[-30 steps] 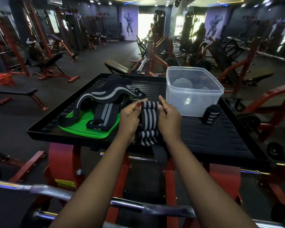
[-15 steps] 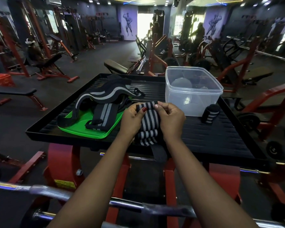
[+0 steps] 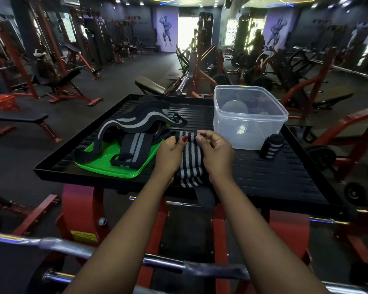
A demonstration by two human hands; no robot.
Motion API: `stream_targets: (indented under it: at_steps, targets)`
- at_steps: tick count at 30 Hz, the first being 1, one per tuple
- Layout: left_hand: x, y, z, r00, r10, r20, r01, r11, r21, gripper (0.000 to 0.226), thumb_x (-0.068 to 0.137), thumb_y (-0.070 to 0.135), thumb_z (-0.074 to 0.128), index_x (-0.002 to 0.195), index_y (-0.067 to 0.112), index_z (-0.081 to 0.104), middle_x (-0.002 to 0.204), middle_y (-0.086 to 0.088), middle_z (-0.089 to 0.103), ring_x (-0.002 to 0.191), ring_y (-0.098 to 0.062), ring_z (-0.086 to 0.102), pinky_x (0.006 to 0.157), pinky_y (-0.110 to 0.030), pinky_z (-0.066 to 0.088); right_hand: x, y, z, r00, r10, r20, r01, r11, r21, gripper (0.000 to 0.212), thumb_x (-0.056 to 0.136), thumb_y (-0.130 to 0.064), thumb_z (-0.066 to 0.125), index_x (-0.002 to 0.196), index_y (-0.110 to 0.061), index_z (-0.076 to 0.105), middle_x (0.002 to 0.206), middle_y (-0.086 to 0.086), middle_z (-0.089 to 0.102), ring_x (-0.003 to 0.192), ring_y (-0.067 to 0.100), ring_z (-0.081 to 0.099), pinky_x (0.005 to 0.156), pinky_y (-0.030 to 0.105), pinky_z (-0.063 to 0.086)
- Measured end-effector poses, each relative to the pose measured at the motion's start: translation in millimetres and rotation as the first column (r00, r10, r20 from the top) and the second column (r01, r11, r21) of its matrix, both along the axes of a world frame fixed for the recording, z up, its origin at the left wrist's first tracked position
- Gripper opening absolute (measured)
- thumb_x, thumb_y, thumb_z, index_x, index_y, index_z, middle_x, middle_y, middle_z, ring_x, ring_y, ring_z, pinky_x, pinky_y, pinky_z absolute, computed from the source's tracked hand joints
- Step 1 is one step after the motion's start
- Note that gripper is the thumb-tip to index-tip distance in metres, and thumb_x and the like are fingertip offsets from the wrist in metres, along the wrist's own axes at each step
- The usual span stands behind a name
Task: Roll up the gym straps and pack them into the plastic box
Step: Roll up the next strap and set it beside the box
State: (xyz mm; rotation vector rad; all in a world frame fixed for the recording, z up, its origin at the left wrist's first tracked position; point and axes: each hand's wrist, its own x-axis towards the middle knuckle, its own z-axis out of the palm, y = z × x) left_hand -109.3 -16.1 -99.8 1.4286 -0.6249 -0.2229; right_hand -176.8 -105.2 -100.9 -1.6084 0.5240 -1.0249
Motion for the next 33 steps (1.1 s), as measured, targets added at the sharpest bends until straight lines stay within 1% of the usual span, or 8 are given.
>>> stream_targets:
  at_steps: [5, 8, 12, 17, 21, 25, 30, 33]
  targets:
    - [1.5, 1.5, 1.8, 1.0, 0.016, -0.027, -0.015, 1.0, 0.025, 0.022, 0.094, 0.026, 0.058, 0.101, 0.007, 0.068, 0.094, -0.005, 0.073, 0.088, -0.015, 0.069, 0.079, -0.03, 0.054, -0.3, -0.3, -0.9, 0.999, 0.033, 0.013, -0.033, 0.999, 0.016, 0.019, 0.089, -0.016, 0.068, 0.083, -0.034, 0.069, 0.091, -0.003, 0.074, 0.091, 0.014, 0.069, 0.087, 0.038, 0.057]
    - [2.2, 1.3, 1.8, 0.995, 0.004, -0.103, -0.003, 1.0, 0.006, 0.018, 0.093, 0.027, 0.06, 0.088, 0.011, 0.069, 0.085, -0.005, 0.073, 0.078, -0.013, 0.069, 0.071, -0.029, 0.053, -1.4, 1.4, 1.9, 0.999, 0.043, 0.034, -0.044, 0.999, 0.017, 0.021, 0.088, -0.012, 0.068, 0.081, -0.032, 0.067, 0.087, -0.007, 0.072, 0.084, 0.007, 0.066, 0.081, 0.027, 0.055]
    - [4.5, 2.1, 2.6, 0.977, 0.017, -0.214, -0.025, 0.999, -0.038, 0.053, 0.077, 0.057, 0.068, 0.084, 0.003, 0.07, 0.095, -0.026, 0.069, 0.085, -0.029, 0.066, 0.083, -0.047, 0.053, -2.3, 3.3, 2.4, 1.0, 0.023, 0.021, -0.023, 1.0, -0.005, 0.017, 0.082, -0.017, 0.071, 0.075, -0.031, 0.065, 0.08, -0.005, 0.07, 0.076, 0.01, 0.063, 0.075, 0.032, 0.056]
    - [0.6, 1.9, 3.9, 0.979, -0.022, -0.202, 0.005, 0.996, -0.085, 0.022, 0.091, 0.026, 0.062, 0.092, 0.005, 0.071, 0.092, -0.015, 0.073, 0.084, -0.022, 0.069, 0.077, -0.031, 0.055, -0.8, 2.9, 0.9, 0.999, 0.04, 0.012, -0.04, 0.999, 0.025, 0.004, 0.075, -0.028, 0.07, 0.075, -0.031, 0.067, 0.08, -0.001, 0.072, 0.076, 0.015, 0.065, 0.075, 0.041, 0.057]
    - [0.3, 3.0, 4.5, 0.997, -0.006, -0.071, 0.001, 0.997, -0.077, 0.015, 0.093, 0.009, 0.058, 0.103, 0.005, 0.068, 0.096, -0.003, 0.071, 0.087, -0.004, 0.067, 0.079, -0.018, 0.052, 0.9, -0.5, -1.7, 0.998, 0.07, -0.004, -0.07, 0.996, 0.061, 0.012, 0.085, -0.029, 0.071, 0.096, -0.027, 0.072, 0.09, -0.002, 0.074, 0.087, 0.012, 0.07, 0.085, 0.036, 0.058]
    - [0.4, 2.9, 4.7, 1.0, 0.007, 0.026, -0.005, 0.996, -0.084, 0.021, 0.09, -0.004, 0.055, 0.107, 0.002, 0.066, 0.105, -0.006, 0.068, 0.097, -0.006, 0.064, 0.09, -0.021, 0.05, 1.3, -0.4, -1.6, 0.999, 0.053, 0.008, -0.053, 0.999, -0.004, 0.017, 0.086, -0.015, 0.069, 0.092, -0.031, 0.066, 0.092, -0.001, 0.071, 0.087, 0.018, 0.068, 0.085, 0.037, 0.057]
    - [-1.9, 2.2, 5.4, 0.998, -0.011, -0.055, 0.003, 0.99, -0.144, 0.026, 0.087, 0.001, 0.063, 0.113, 0.002, 0.064, 0.102, -0.006, 0.07, 0.09, -0.004, 0.067, 0.081, -0.019, 0.053, -2.1, 0.5, 1.0, 0.998, 0.041, 0.036, -0.04, 0.998, -0.051, 0.027, 0.085, -0.007, 0.07, 0.085, -0.032, 0.06, 0.088, -0.013, 0.067, 0.082, -0.002, 0.063, 0.081, 0.02, 0.053]
    - [0.7, 3.0, 4.1, 0.997, 0.01, -0.078, -0.021, 0.99, -0.143, 0.025, 0.084, -0.002, 0.066, 0.109, -0.001, 0.065, 0.097, -0.01, 0.071, 0.086, -0.011, 0.068, 0.078, -0.024, 0.055, -2.2, 1.1, 1.1, 0.997, 0.063, 0.049, -0.06, 0.996, -0.06, 0.021, 0.086, -0.01, 0.07, 0.087, -0.031, 0.063, 0.089, -0.011, 0.069, 0.082, -0.002, 0.064, 0.08, 0.02, 0.054]
